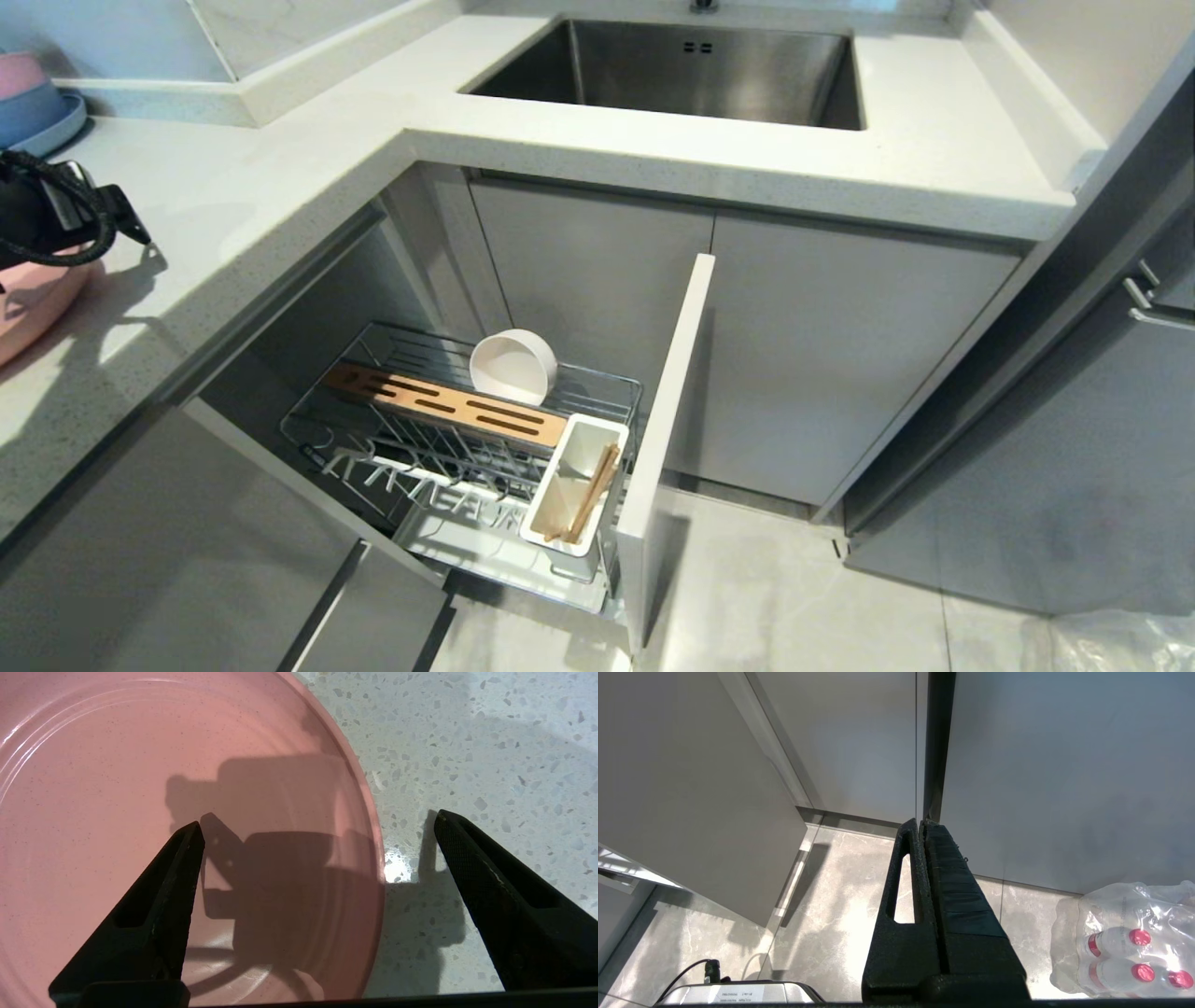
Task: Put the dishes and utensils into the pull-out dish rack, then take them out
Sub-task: Pick up the plate and place it in the cupboard
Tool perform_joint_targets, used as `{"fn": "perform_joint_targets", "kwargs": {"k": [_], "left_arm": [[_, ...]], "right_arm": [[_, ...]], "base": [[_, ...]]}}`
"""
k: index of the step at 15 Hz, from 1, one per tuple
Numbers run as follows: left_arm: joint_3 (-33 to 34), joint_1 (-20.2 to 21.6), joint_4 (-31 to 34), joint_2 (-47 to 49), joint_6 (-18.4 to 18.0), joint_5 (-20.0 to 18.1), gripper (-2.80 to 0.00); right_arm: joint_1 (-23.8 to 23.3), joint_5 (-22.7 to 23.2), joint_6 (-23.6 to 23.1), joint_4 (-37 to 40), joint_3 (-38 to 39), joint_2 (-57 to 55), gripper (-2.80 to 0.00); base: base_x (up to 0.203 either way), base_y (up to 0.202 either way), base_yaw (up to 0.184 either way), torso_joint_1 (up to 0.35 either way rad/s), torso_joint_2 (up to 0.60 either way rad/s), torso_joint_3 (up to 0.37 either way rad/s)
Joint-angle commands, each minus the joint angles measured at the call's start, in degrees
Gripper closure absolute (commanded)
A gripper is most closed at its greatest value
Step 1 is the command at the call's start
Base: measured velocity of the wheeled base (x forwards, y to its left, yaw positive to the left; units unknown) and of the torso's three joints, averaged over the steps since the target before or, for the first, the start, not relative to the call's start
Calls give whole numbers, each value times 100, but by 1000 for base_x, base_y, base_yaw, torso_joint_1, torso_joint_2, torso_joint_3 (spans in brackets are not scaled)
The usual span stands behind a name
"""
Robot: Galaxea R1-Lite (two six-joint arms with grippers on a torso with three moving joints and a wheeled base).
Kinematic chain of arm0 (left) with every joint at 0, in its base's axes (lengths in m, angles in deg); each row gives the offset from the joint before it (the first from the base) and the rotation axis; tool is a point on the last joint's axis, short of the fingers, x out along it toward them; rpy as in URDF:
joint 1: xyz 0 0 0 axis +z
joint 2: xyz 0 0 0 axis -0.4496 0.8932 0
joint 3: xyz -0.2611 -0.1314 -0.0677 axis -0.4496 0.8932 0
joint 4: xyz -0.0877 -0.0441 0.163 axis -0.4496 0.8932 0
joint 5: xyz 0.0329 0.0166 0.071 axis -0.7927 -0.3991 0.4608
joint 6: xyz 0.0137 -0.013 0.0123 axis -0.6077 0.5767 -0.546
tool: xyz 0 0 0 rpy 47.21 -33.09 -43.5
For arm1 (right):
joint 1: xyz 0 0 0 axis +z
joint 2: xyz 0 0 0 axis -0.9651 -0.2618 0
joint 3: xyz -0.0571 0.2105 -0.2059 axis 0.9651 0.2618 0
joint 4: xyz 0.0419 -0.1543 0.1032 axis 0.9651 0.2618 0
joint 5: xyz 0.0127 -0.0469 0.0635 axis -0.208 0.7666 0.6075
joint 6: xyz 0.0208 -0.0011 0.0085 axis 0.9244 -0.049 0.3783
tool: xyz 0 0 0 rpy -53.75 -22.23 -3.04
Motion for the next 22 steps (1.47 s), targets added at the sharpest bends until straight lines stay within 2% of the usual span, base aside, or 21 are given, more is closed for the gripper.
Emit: {"fn": "perform_joint_targets", "kwargs": {"k": [1, 5, 6, 19, 22], "left_arm": [[0, 2, 27, 9, 10, 15, -280], [9, 46, 37, 9, 19, 6, -280], [9, 46, 29, 9, 28, 6, 0], [9, 30, 28, -103, 187, 6, 0], [1, -170, 16, -502, 110, 18, 0]], "right_arm": [[1, 0, 1, -1, 9, -5, 0], [1, 0, 1, -1, 9, -5, 0], [1, 0, 1, -1, 9, -5, 0], [1, 0, 1, -1, 9, -5, 0], [1, 0, 1, -1, 9, -5, 0]], "base": [[0, 0, 0, 0, 0, 0], [0, 0, 0, 0, 0, 0], [0, 0, 0, 0, 0, 0], [0, 0, 0, 0, 0, 0], [0, 0, 0, 0, 0, 0]]}}
